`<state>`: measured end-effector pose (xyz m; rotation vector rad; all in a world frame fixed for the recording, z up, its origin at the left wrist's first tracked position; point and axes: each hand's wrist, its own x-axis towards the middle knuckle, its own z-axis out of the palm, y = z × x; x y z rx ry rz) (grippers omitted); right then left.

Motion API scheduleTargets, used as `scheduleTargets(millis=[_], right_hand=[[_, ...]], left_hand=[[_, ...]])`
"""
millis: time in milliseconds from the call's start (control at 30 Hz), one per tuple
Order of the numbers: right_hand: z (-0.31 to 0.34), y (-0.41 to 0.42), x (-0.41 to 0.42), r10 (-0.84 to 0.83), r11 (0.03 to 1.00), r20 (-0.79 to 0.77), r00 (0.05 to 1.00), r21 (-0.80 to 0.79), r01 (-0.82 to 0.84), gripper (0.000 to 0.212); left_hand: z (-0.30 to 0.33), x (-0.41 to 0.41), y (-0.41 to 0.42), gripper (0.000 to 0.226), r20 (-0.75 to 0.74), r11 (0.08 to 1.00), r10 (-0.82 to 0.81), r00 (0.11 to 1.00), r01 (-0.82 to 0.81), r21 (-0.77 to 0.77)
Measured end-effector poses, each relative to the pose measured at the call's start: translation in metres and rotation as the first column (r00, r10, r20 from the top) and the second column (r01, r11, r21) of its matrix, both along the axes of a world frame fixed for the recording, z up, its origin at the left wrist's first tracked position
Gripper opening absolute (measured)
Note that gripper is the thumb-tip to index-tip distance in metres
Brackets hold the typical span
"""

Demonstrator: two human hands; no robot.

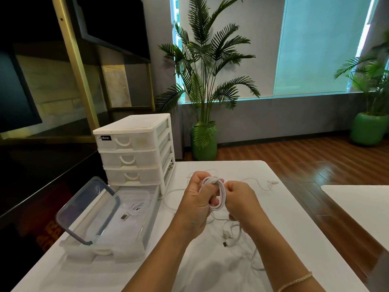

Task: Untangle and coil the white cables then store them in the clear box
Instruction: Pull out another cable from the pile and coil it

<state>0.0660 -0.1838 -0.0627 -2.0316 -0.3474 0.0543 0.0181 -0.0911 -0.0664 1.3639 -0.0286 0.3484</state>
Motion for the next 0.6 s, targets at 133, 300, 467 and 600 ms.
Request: scheduleTargets(millis=[133,300,467,600], right_hand=[[0.010,-0.002,-0.005,0.037,0.999,-0.045,0.998,0.035,-0.035,0.014],[0.026,-0.011,-0.015,0.161,0.986,0.011,0.987,0.052,-0.162,0.020],[0.015,-0.002,-0.011,0.060,0.965,0.165,0.985,-0.262,-0.015,0.033],[0.016,-0.010,-0.004,-0.021,0.964,0.225,0.974,-0.255,0.080,0.028]], left_hand=[[0.003,0.002,0.000,0.013,0.012,0.993,0.112,0.994,-0.112,-0.035],[0.001,0.007,0.008,0.014,-0.039,0.956,0.278,0.960,-0.280,-0.089],[-0.003,0.007,0.003,0.012,-0.090,0.957,0.256,0.963,-0.265,-0.118],[0.000,0.005,0.003,0.017,-0.119,0.987,0.156,0.981,-0.160,-0.021]])
